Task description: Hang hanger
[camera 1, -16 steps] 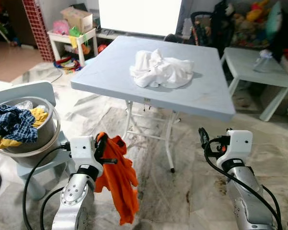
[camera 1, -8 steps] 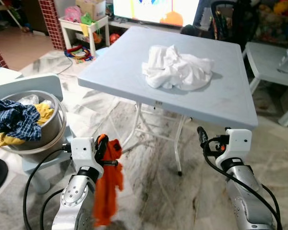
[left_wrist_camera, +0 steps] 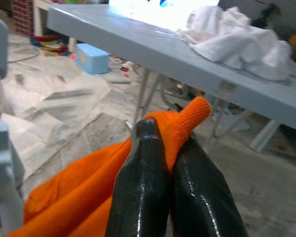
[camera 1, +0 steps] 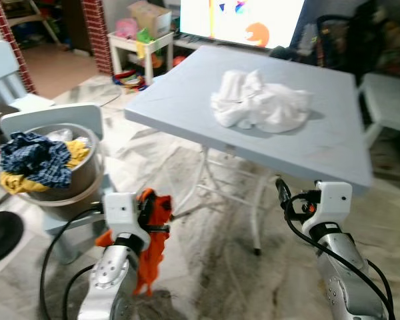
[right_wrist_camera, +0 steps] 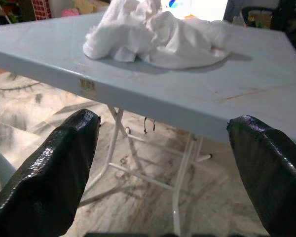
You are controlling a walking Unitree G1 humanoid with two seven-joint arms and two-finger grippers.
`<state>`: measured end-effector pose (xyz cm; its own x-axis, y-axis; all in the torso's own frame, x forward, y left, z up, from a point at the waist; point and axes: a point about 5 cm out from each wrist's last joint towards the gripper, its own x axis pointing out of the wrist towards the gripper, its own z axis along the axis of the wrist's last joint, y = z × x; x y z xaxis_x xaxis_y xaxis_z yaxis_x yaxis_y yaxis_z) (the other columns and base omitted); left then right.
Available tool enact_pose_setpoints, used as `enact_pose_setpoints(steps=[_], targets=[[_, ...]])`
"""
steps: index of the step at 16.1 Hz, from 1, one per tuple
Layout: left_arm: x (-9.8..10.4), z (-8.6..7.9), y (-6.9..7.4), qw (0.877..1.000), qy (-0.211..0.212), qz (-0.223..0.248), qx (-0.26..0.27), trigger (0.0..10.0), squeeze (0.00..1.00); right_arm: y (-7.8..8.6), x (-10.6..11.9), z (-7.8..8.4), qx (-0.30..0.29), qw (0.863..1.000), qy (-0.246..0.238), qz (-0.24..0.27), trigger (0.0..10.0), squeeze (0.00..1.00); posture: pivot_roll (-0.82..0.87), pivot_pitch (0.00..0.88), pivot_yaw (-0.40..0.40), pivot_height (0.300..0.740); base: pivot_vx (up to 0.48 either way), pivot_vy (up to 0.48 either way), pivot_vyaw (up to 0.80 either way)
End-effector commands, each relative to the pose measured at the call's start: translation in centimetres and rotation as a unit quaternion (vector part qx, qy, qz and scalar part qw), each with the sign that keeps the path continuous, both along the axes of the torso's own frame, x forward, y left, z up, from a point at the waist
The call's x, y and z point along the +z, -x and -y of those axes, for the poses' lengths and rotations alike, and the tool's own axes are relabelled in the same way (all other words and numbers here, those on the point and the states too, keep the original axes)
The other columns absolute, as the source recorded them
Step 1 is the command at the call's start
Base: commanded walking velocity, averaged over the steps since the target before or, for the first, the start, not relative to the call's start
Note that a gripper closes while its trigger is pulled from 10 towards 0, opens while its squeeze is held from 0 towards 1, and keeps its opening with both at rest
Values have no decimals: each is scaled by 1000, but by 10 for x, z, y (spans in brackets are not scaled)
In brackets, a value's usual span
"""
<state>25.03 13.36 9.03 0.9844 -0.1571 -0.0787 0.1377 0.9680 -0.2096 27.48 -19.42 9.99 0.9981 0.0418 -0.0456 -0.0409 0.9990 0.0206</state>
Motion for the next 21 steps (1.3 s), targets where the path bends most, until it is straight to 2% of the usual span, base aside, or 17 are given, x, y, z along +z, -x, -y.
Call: enact_pose_setpoints(steps=[1, 8, 13, 15, 21], targets=[[6, -1, -1, 1000, -4, 8, 3, 10000, 0, -3, 5, -1, 1, 1000, -2, 4, 10000, 0, 53, 2, -77, 740, 0, 0, -800], [4, 1, -1, 1000, 2, -2, 0, 10000, 0, -3, 4, -2, 4, 1000, -4, -1, 10000, 0, 54, 7, -79, 740, 0, 0, -800], [0, 8, -2, 999, 30, -37, -9, 10000, 0, -4, 3, -2, 6, 1000, -1, -6, 10000, 0, 55, 9, -83, 740, 0, 0, -800], [1, 10, -2, 998, 39, -37, -21, 10000, 0, -4, 3, -2, 7, 1000, -2, -6, 10000, 0, 54, 10, -84, 740, 0, 0, -800], [2, 11, -3, 998, 46, -41, -30, 10000, 0, -6, 4, -4, 9, 1000, -3, -4, 10000, 0, 55, 5, -83, 740, 0, 41, 0]])
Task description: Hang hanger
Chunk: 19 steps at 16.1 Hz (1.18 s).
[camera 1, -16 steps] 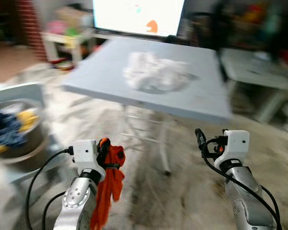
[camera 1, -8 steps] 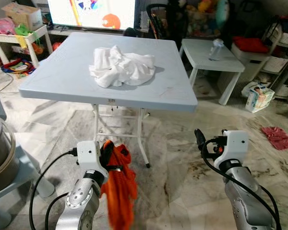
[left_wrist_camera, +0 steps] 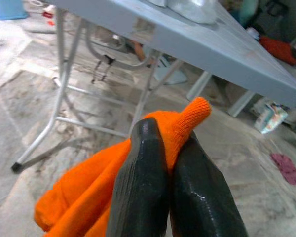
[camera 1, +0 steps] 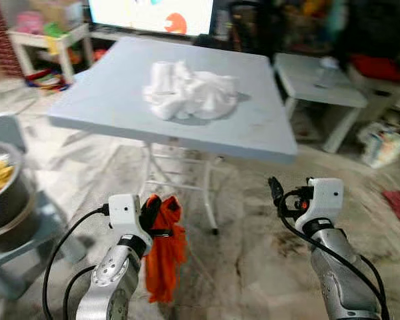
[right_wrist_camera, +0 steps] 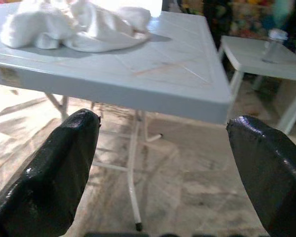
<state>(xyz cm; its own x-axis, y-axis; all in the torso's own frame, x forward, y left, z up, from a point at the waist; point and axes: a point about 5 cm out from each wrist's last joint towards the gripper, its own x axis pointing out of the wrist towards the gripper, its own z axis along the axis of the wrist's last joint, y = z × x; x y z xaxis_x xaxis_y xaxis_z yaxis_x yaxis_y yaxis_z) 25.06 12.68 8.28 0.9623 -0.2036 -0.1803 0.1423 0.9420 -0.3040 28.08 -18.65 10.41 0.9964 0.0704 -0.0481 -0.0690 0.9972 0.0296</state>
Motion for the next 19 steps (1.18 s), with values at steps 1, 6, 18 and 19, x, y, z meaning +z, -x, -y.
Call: enact_pose_setpoints(steps=[1, 6, 18, 19], targets=[[10, 5, -3, 1000, 8, 18, -12, 10000, 0, 0, 0, 4, -6, 1000, 1, -2, 10000, 0, 54, 4, -83, 740, 0, 266, 0], [11, 5, -5, 1000, 8, 19, -16, 10000, 0, 0, 0, 5, -7, 1000, 3, -1, 10000, 0, 52, 0, -79, 740, 0, 359, -731], [10, 6, -7, 1000, 10, 18, -18, 10000, 0, -2, 2, 5, -5, 1000, 4, 2, 10000, 0, 51, 0, -84, 740, 0, 397, -800], [9, 6, -7, 1000, 10, 16, -19, 10000, 0, -2, 2, 4, -4, 1000, 3, 3, 10000, 0, 51, 0, -82, 740, 0, 424, -800]])
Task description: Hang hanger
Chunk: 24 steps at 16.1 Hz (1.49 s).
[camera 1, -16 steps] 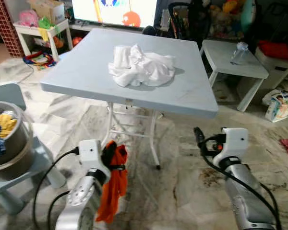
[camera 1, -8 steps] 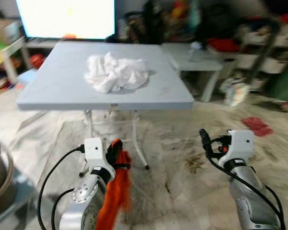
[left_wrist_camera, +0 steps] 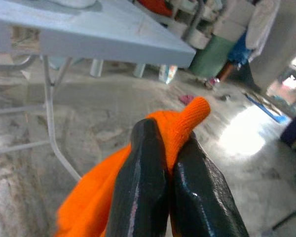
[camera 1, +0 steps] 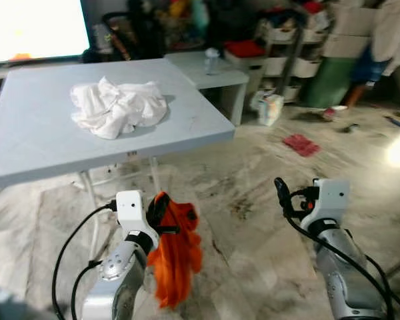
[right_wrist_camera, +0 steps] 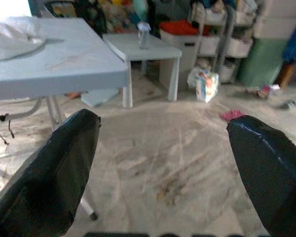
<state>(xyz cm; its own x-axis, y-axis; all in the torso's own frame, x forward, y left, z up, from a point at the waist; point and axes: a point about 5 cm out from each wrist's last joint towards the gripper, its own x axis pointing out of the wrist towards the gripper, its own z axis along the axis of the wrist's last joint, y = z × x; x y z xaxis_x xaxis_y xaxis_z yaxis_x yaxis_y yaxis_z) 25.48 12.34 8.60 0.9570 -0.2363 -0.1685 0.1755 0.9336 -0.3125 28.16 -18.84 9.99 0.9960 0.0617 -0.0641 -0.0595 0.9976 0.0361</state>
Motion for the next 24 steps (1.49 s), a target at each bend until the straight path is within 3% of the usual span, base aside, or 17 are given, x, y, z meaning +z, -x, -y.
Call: enact_pose_setpoints(steps=[1, 10, 14, 17, 20, 24], targets=[[5, 3, -2, 1000, 5, 10, -3, 10000, 0, -2, 6, 2, 2, 1000, 5, 12, 10000, 0, 49, 0, -81, 740, 0, 428, -800], [7, 3, -2, 1000, -5, 10, -9, 10000, 0, 3, 3, -1, -11, 1000, -19, 7, 10000, 0, 52, 2, -51, 740, 0, 423, -790], [13, -10, -9, 998, -53, 28, -22, 10000, 0, 3, -3, -7, -26, 999, -31, 7, 10000, 0, 89, 0, -12, 740, 0, 0, 0], [15, -16, -14, 999, -47, 19, -17, 10000, 0, 0, -6, -6, -38, 999, -35, 8, 10000, 0, 101, 0, -3, 740, 0, 0, 0], [17, -18, -9, 998, -50, 29, -22, 10000, 0, -5, -5, -4, -54, 998, -34, 20, 10000, 0, 121, 0, 30, 740, 0, 0, 0], [12, -25, -2, 995, -84, 41, 20, 10000, 0, -12, -2, 1, -75, 996, -26, 38, 10000, 0, 114, 0, 60, 740, 0, 0, 0]])
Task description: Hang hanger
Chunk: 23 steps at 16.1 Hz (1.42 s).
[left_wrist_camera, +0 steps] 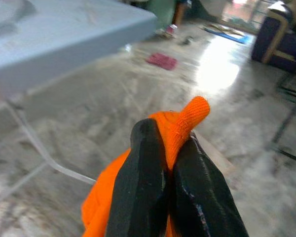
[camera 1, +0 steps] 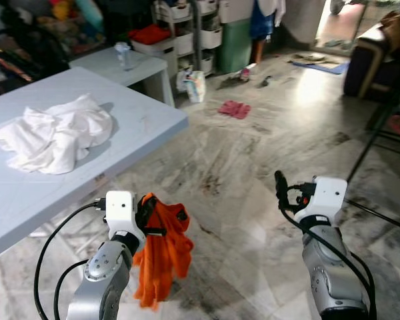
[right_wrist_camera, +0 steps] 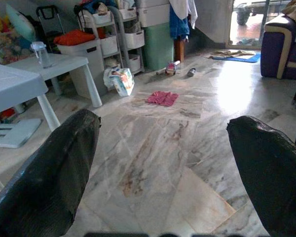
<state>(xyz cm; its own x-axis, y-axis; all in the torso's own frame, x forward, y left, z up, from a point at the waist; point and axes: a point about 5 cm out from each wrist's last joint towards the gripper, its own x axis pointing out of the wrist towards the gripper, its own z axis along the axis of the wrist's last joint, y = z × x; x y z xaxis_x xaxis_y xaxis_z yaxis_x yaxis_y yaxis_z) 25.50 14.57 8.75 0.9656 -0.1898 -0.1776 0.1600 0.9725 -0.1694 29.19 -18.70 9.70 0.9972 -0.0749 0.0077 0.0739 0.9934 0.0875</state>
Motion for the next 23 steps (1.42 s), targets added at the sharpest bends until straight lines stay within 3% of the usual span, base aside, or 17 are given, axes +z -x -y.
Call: enact_pose_setpoints(steps=[1, 3, 6, 9, 13, 15, 17, 19, 20, 23], targets=[[11, -3, -2, 999, -15, 32, 8, 10000, 0, -1, 0, 3, -8, 1000, 0, 2, 10000, 0, 114, 0, 60, 740, 0, 0, 0], [13, -1, -4, 999, -22, 49, 6, 10000, 0, 6, -7, 5, -10, 1000, -3, -9, 10000, 0, 108, 0, 40, 740, 0, 0, 0], [11, 3, -9, 999, -1, 44, 27, 10000, 0, 14, -15, 8, -16, 1000, -1, -17, 10000, 0, 101, 0, 34, 740, 0, 0, 0], [11, 23, -14, 998, -2, 38, -46, 10000, 0, 22, -13, 25, -86, 996, -12, 0, 10000, 0, 43, 0, 162, 740, 0, 0, 0], [16, 31, -22, 995, -11, 42, -91, 10000, 0, 33, -16, 24, -103, 995, -16, 4, 10000, 0, 0, 0, 223, 740, 0, 0, 0], [10, 32, -24, 996, -7, 36, -87, 10000, 0, 34, -14, 21, -94, 996, -6, 4, 10000, 0, -21, 0, 180, 740, 0, 0, 0], [6, 34, -25, 997, -1, 33, -67, 10000, 0, 29, -11, 21, -72, 997, 13, -2, 10000, 0, -37, 0, 78, 740, 0, 0, 0], [5, 35, -27, 998, 12, 37, -45, 10000, 0, 19, -3, 19, -39, 999, 33, -3, 10000, 0, -20, 0, 2, 740, 0, 0, 0], [4, 31, -28, 999, 24, 40, -17, 10000, 0, 5, 0, 15, -4, 999, 46, -4, 10000, 0, 3, 0, -15, 740, 0, 0, 0], [4, 24, -26, 999, 19, 45, 23, 10000, 0, -11, 7, 6, 20, 999, 42, 5, 10000, 0, 42, 0, -53, 740, 0, 0, 0]])
